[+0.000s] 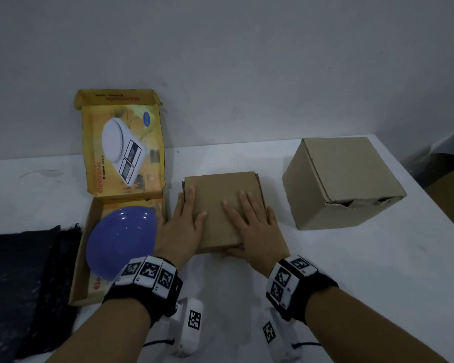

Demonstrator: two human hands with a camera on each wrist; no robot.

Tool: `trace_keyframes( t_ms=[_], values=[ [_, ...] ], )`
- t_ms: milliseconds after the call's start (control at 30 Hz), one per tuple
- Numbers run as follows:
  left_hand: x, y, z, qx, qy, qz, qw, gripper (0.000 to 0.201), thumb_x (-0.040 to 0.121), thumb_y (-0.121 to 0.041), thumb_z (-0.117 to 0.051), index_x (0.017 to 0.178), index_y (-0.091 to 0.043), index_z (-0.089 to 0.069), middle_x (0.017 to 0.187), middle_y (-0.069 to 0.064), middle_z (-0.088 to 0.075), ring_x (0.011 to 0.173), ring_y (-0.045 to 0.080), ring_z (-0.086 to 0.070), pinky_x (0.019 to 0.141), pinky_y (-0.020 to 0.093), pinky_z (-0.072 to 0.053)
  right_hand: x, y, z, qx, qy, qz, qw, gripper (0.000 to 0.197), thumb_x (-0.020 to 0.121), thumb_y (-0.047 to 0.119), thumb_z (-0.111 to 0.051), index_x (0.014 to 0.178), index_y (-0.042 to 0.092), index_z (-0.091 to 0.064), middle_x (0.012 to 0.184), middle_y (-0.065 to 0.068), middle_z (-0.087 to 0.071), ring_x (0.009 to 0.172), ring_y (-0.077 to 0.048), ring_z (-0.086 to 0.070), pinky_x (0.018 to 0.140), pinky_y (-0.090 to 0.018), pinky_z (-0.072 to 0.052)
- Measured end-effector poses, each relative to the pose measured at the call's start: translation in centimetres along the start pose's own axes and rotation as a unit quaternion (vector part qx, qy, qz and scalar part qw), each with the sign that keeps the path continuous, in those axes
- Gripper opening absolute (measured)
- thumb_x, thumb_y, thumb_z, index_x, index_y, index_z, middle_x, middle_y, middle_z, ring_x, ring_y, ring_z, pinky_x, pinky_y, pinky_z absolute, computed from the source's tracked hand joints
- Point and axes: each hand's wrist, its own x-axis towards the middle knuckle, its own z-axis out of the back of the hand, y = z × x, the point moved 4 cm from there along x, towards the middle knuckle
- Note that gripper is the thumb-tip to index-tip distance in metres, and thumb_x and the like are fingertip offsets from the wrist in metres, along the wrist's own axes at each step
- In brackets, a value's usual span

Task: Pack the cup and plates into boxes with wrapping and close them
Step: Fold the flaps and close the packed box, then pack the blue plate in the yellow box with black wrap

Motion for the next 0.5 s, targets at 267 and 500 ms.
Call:
trace_keyframes(
  t_ms=[267, 500],
  values=[
    [0.0, -1.1, 0.3, -0.035, 0.01, 0.012, 0.999, 0.063, 0.101, -0.039, -0.023, 0.149, -0.024, 0.014, 0.16, 0.007, -0.002, 0.147, 0.021, 0.005, 0.115, 0.038, 0.012, 0.0, -0.6, 0.5, 0.027, 0.016, 0.014, 0.999, 0.097, 0.07, 0.079, -0.032, 0.146, 0.04, 0.014, 0.156, 0.0, 0.024, 0.143, -0.019, 0.021, 0.112, -0.057, -0.009],
    [1.5, -2.4, -1.5, -0.125, 0.026, 0.021, 0.992, 0.065, 0.1, -0.042, -0.027, 0.148, -0.03, 0.014, 0.16, 0.008, 0.0, 0.146, 0.023, -0.01, 0.119, 0.038, -0.013, 0.6, -3.2, 0.4, 0.019, 0.007, 0.025, 0.999, 0.101, 0.073, 0.07, -0.054, 0.147, 0.038, 0.006, 0.159, -0.006, 0.006, 0.145, -0.026, 0.006, 0.109, -0.06, -0.018]
  ],
)
